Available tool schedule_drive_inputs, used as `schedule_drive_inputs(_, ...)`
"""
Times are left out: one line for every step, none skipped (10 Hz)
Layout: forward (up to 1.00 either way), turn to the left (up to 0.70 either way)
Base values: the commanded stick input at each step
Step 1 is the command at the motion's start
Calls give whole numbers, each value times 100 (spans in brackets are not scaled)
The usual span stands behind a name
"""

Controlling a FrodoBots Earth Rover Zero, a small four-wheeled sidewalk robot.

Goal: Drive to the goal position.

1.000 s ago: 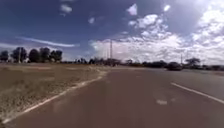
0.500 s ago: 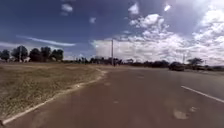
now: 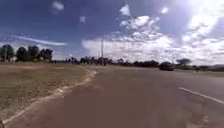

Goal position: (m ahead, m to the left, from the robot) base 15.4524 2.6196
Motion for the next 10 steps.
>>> schedule_drive_inputs(100, 0)
schedule_drive_inputs(100, 0)
schedule_drive_inputs(100, 0)
schedule_drive_inputs(100, 0)
schedule_drive_inputs(100, 0)
schedule_drive_inputs(100, 0)
schedule_drive_inputs(100, 0)
schedule_drive_inputs(100, 0)
schedule_drive_inputs(100, 0)
schedule_drive_inputs(100, 0)
